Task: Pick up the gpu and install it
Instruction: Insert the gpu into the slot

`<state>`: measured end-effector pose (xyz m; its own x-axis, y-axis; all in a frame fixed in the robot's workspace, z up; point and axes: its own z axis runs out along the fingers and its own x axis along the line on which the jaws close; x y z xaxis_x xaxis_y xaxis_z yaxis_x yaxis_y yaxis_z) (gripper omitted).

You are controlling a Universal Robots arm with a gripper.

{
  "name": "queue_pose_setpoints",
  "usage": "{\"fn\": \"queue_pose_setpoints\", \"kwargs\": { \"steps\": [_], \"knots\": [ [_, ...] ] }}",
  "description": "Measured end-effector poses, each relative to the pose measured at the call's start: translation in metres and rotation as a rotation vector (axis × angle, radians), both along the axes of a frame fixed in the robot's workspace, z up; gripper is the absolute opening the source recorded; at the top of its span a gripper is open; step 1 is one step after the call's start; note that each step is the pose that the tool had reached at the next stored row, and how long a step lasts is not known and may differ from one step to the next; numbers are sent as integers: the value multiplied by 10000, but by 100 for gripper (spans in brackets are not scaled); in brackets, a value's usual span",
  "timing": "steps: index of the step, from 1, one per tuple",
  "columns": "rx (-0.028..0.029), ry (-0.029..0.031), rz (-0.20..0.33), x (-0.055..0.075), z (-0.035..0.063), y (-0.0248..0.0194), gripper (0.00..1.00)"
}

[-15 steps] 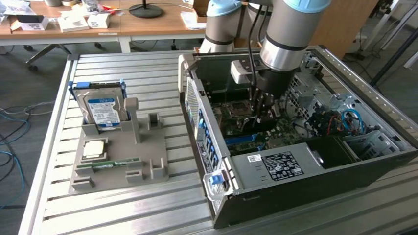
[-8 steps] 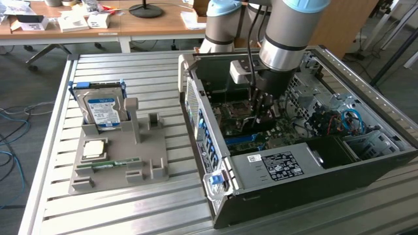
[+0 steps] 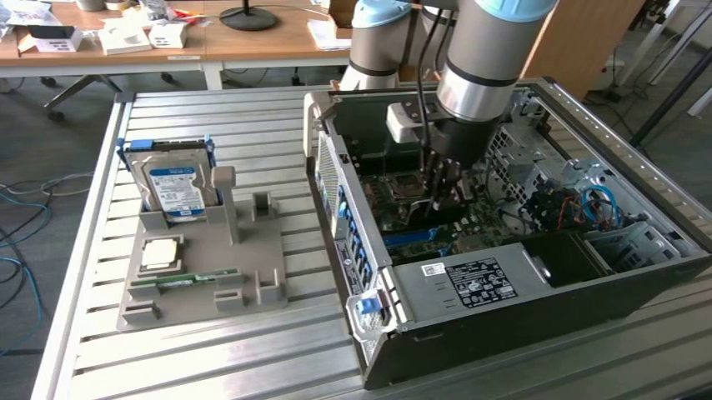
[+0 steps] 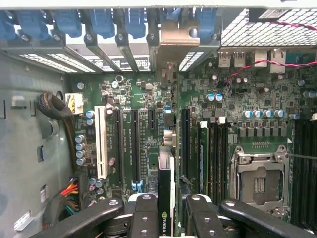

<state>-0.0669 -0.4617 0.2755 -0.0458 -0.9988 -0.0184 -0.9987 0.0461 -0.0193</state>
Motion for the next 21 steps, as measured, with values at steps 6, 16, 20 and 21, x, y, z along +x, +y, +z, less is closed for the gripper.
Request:
{"fn": "queue_pose_setpoints", "kwargs": {
  "steps": [6,16,20,21],
  "knots": [
    [-7,0,-1,-24,-8,-1,26],
    [-24,-1,0,-33,-59,0,26],
    [-30,1,0,-35,-70,0,26],
    [-28,0,-2,-40,-73,0,26]
  ]
}}
